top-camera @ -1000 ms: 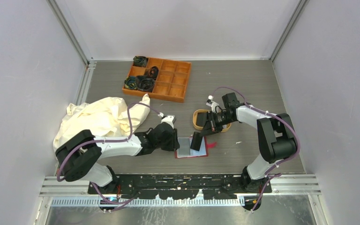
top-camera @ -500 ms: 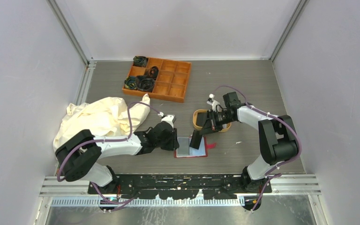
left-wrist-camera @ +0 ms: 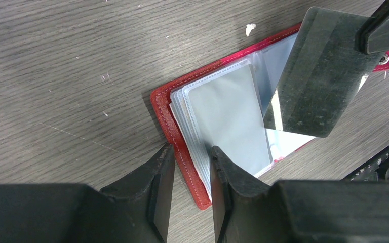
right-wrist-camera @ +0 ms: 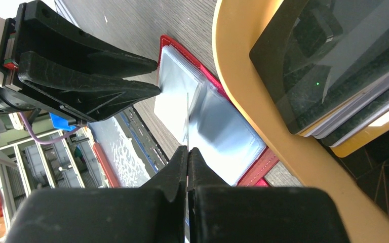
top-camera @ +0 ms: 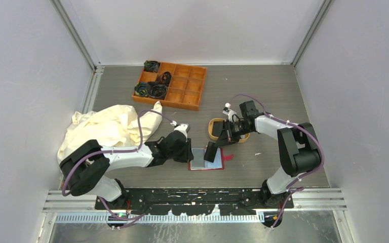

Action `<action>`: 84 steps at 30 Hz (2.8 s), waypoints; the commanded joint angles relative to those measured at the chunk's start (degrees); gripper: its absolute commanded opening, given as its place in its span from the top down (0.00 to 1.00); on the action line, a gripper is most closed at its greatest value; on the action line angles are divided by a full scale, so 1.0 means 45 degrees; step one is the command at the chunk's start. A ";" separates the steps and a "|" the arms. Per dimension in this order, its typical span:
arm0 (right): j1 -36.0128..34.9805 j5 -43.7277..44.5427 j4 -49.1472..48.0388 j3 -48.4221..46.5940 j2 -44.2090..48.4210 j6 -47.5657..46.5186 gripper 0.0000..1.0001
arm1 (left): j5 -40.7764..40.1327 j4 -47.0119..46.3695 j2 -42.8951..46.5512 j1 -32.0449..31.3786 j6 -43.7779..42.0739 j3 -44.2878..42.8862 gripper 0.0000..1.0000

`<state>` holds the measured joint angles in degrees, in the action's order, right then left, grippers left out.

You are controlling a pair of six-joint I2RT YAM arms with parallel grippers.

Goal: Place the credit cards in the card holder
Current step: Insert the credit card into the card holder.

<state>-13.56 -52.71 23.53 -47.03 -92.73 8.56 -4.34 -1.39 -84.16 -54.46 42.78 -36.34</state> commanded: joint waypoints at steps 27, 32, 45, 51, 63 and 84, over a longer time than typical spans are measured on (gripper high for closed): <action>-0.1774 0.1263 -0.2921 0.1025 0.0044 0.3969 0.99 | 0.0530 -0.0041 0.1497 0.1288 -0.1282 0.0977 0.68; -0.2210 0.2335 -0.3064 0.1136 0.0147 0.4427 0.99 | 0.0892 -0.0294 0.1612 0.1471 -0.1626 0.1099 0.68; -0.2488 0.3252 -0.2798 0.1037 -0.0218 0.3921 0.99 | 0.1948 -0.0551 0.1334 0.1491 -0.2081 0.0888 0.65; -0.2627 0.3549 -0.2490 0.0842 -0.0397 0.3782 0.99 | 0.2155 -0.0278 0.1019 0.1533 -0.2397 0.0511 0.64; -0.2795 0.4122 -0.2154 0.0456 -0.0632 0.3752 0.99 | 0.2761 -0.0490 0.0069 0.1525 -0.2499 0.0048 0.65; -0.2977 0.4006 -0.2095 0.0256 -0.0856 0.3726 0.97 | 0.3101 -0.0668 -0.0623 0.1535 -0.2552 -0.0314 0.66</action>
<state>-26.04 -38.54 14.26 -44.49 -95.53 26.70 7.75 -1.87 -84.99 -47.11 32.47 -36.29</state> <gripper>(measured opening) 0.036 0.350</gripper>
